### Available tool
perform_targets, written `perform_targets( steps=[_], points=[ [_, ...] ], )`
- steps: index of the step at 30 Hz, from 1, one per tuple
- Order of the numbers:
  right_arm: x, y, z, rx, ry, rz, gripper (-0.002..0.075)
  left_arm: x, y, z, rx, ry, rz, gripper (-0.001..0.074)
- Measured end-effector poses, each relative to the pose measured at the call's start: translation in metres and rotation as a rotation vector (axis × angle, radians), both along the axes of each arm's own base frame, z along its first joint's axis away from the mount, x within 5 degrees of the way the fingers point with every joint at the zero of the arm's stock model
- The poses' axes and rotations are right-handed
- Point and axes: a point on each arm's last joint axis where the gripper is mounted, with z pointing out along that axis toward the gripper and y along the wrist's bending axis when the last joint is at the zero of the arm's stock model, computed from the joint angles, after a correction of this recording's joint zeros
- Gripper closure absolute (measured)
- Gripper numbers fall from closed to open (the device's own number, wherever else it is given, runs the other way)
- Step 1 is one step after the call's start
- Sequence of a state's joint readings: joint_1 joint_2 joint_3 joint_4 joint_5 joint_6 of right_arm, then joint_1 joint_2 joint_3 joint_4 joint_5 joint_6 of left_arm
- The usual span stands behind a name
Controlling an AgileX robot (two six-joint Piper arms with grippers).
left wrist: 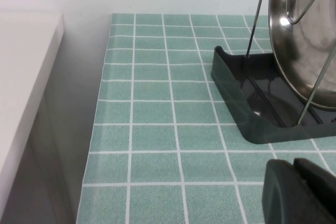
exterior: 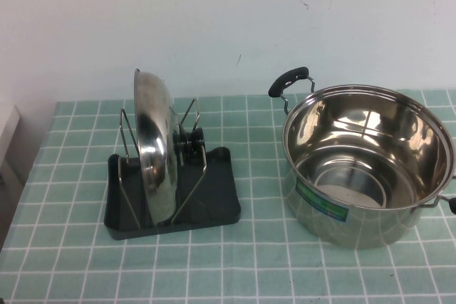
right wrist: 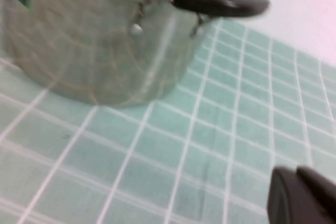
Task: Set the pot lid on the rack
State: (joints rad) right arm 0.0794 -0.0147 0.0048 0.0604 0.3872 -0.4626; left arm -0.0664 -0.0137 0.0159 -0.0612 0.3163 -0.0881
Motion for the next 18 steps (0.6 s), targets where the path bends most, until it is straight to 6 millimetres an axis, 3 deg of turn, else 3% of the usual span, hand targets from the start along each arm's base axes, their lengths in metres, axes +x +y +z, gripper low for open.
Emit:
perform_targets(
  steps=[5,18],
  points=[
    [0.0015,-0.0042,-0.0022,0.040,-0.013,-0.098,0.0727,0.0000,0.0000,-0.0001,0.000,0.002,0.000,0.0736],
    [0.0014,-0.0057,-0.0025,0.140,-0.003,-0.159,0.0727,0.0000,0.0000,-0.0001,0.000,0.002,0.000,0.0736]
  ],
)
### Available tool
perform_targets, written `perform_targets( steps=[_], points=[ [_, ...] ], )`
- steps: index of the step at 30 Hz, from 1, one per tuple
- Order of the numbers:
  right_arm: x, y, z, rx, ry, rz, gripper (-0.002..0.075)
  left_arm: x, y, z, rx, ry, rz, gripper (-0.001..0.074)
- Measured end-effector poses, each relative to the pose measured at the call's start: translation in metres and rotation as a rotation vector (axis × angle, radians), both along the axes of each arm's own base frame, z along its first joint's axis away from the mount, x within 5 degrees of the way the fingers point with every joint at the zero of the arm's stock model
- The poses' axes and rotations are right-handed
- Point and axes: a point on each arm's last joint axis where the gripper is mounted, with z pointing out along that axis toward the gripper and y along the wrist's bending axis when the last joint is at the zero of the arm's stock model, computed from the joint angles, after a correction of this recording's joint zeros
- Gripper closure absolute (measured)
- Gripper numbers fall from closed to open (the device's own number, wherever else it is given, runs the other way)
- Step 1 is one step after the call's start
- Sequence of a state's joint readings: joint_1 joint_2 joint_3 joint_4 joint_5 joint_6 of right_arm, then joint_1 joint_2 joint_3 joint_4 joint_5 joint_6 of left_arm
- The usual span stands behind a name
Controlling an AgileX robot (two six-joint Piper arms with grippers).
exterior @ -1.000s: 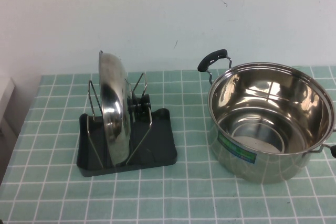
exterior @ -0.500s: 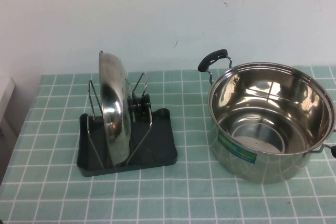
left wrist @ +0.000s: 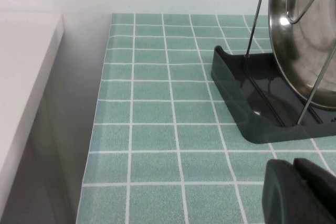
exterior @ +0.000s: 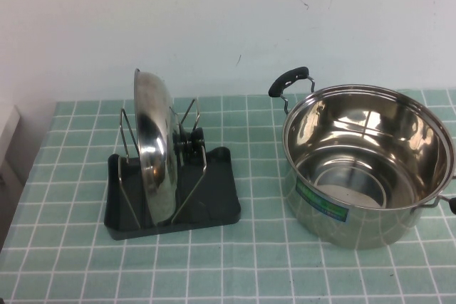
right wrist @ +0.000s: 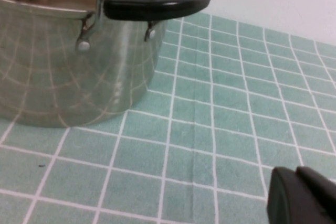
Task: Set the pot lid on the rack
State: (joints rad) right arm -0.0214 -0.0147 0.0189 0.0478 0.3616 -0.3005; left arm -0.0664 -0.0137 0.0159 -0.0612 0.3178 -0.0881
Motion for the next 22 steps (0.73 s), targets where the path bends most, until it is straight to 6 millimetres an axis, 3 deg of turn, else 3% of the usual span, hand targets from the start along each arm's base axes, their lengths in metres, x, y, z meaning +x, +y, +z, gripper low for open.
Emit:
perform_targets(
  steps=[22],
  points=[
    [-0.0001,-0.0028,-0.0002,0.008,0.002,-0.056,0.0727,0.0000,0.0000,0.0000,-0.002,0.000,0.000,0.0737]
  ],
)
